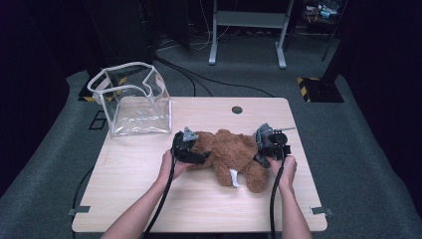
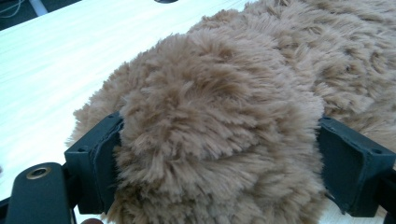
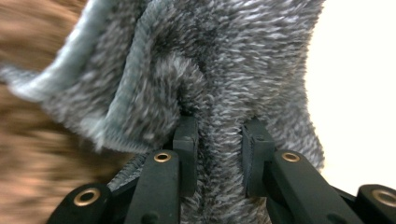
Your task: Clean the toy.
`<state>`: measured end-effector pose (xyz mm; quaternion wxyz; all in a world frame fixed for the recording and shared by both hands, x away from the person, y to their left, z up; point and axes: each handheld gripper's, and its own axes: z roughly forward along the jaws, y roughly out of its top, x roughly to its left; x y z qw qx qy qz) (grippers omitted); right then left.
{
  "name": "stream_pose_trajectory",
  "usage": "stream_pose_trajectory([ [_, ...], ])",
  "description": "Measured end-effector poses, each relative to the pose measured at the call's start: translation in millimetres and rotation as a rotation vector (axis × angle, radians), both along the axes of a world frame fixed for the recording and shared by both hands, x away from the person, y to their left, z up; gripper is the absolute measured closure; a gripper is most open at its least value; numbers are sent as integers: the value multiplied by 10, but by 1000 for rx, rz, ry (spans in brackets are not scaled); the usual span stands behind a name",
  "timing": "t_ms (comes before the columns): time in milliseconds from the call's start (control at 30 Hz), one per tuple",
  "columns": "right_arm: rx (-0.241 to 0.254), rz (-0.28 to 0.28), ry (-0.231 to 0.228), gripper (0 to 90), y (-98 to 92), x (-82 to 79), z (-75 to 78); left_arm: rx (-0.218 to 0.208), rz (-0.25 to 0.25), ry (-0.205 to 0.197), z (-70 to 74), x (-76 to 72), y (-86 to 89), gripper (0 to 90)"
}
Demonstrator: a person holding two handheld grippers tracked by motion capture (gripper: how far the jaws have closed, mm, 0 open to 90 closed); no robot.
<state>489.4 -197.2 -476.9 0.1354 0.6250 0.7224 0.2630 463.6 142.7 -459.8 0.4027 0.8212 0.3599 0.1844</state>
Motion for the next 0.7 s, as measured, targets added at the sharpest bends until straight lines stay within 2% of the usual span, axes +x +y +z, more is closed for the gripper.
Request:
stream_pose_trajectory([
  [100,-2,-24,6,721,-108,-63,20,-4,4,-6,7,-19,-3,130],
  [233,89,-40,-41,722,-323,-238,214,-9,4,-8,-3,-16,-3,130],
  [300,132,-24,-84,722,-415,-327,343,-6,2,-6,-2,-15,-7,130],
  [367,152,2,-119,722,-444,-406,476,1,4,-8,-2,-11,-11,130],
  [467,178,55,-145,722,-373,-465,619,-2,8,-9,-8,-9,-23,128],
  [567,173,108,-136,721,-206,-440,643,-1,8,-8,-7,-11,-25,127],
  [700,156,132,-68,722,34,-339,521,7,4,-4,-6,-18,-15,127],
])
